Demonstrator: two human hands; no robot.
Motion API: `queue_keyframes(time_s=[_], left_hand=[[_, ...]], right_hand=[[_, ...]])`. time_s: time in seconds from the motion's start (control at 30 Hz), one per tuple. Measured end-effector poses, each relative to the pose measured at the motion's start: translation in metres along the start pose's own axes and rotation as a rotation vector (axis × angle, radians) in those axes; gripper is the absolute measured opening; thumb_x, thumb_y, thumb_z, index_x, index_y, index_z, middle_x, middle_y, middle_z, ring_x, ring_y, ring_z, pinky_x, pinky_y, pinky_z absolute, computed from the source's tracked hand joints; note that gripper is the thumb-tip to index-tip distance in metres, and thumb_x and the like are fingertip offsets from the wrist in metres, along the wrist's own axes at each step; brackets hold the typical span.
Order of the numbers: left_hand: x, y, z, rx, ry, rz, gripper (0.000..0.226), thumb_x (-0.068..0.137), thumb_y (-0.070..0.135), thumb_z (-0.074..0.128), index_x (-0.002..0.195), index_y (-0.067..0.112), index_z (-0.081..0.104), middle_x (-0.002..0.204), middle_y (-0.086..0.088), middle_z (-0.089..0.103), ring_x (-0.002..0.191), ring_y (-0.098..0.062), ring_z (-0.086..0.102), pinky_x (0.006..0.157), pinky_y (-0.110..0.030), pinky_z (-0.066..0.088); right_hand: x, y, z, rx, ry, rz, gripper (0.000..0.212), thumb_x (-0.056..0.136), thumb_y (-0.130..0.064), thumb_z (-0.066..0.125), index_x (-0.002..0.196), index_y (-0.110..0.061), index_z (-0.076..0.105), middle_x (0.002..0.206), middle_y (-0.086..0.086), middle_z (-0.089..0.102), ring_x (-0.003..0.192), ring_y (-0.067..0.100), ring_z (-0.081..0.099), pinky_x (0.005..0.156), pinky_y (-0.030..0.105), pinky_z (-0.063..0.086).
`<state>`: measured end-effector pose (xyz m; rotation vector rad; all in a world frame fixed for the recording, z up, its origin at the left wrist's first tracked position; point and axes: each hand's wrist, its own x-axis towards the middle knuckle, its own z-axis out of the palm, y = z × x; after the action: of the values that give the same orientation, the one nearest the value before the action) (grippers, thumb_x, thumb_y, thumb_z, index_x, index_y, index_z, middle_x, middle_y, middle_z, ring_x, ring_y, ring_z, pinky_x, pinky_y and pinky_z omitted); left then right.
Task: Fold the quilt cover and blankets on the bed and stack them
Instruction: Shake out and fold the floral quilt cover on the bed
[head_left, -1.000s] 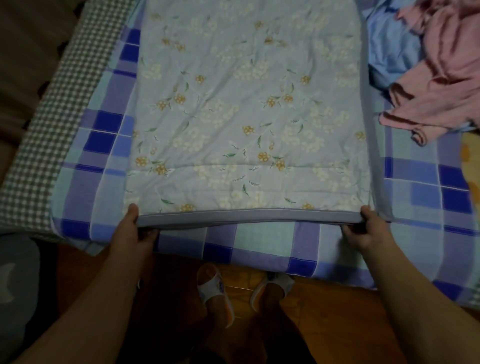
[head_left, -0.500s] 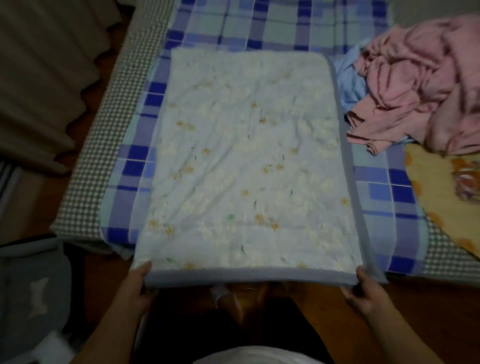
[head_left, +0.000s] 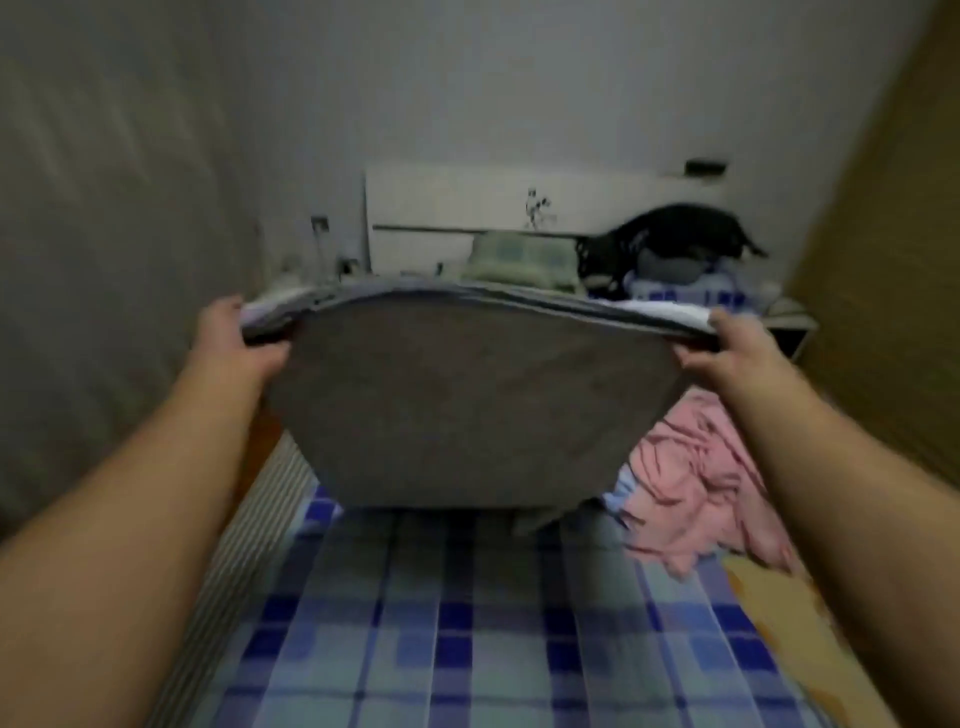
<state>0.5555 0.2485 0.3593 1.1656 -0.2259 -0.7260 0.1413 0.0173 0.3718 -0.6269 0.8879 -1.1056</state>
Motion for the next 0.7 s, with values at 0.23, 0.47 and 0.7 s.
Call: queue_keyframes(time_s=[0.23, 0.47, 0.7], left_hand=[[-0.009, 0.137, 0.044, -0.299, 0.015, 0.159, 0.011, 0.088, 0.024, 0.056, 0.095, 0.016, 0.060, 0.093, -0.007, 0.067, 0.087, -0.023, 0.067, 0.064, -0.034, 0.060], [-0.041, 0.063, -0.058, -0.260, 0.185, 0.053, 0.034, 0.085, 0.021, 0.060, 0.119, 0.016, 0.061, 0.103, -0.004, 0.068, 0.100, -0.020, 0.068, 0.060, -0.028, 0.059], [-0.119, -0.118, -0.205, -0.019, 0.435, -0.372, 0.046, 0.090, 0.021, 0.061, 0.135, 0.011, 0.053, 0.126, -0.015, 0.058, 0.111, -0.033, 0.058, 0.074, -0.041, 0.052]], right_hand=[[-0.093, -0.093, 0.073, 0.250, 0.111, -0.102, 0.024, 0.097, -0.020, 0.062, 0.085, -0.004, 0.049, 0.089, 0.016, 0.053, 0.075, 0.028, 0.056, 0.076, 0.035, 0.058], [-0.084, -0.008, 0.018, 0.246, 0.092, 0.040, 0.029, 0.093, -0.019, 0.065, 0.118, -0.006, 0.060, 0.103, 0.015, 0.070, 0.092, 0.028, 0.070, 0.061, 0.041, 0.061], [-0.114, 0.184, -0.119, 0.141, 0.238, 0.431, 0.019, 0.090, -0.017, 0.067, 0.106, -0.007, 0.062, 0.082, 0.013, 0.075, 0.091, 0.025, 0.064, 0.065, 0.044, 0.058]])
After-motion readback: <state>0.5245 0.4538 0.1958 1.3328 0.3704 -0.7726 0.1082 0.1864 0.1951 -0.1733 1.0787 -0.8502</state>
